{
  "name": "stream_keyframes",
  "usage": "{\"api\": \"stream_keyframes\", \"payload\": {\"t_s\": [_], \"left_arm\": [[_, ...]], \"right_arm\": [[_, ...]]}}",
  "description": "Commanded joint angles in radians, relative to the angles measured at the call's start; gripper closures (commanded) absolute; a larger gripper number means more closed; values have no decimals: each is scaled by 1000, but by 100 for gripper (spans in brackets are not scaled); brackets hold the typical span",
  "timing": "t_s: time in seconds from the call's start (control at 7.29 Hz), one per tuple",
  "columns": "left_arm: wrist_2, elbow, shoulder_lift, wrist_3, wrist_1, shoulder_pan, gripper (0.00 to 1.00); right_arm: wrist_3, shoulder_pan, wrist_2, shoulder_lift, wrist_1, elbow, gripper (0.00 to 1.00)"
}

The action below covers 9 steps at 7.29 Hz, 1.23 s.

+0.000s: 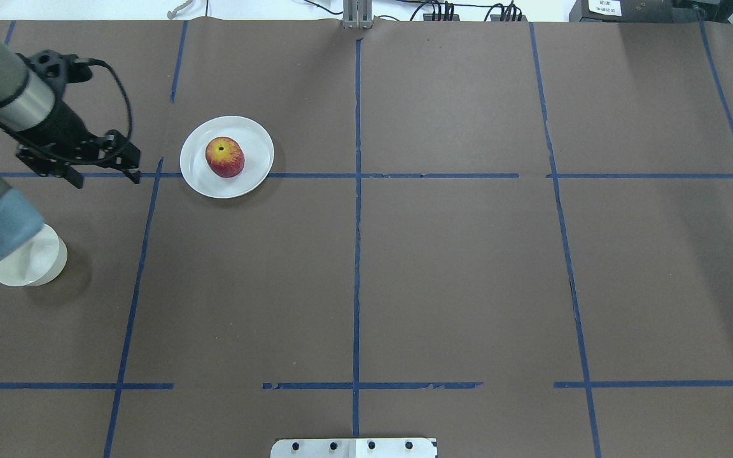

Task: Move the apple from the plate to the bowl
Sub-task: 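Reach the left gripper over the apple on the white plate, then lower the left gripper and close it around the apple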

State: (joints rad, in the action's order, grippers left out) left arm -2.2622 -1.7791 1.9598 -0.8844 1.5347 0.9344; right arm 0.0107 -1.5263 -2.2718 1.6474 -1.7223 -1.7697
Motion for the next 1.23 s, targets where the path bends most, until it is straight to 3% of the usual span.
{"api": "stream_keyframes", "payload": {"t_s": [0.0,0.14,1.1], "left_arm": [[112,277,196,-127,129,-100,0],[195,315,212,-163,174,-126,0],[320,536,323,-156,333,-134,1]], "right_arm": [[0,0,0,0,0,-1,0],[0,0,0,0,1,-1,0],[0,0,0,0,0,1,0]]}}
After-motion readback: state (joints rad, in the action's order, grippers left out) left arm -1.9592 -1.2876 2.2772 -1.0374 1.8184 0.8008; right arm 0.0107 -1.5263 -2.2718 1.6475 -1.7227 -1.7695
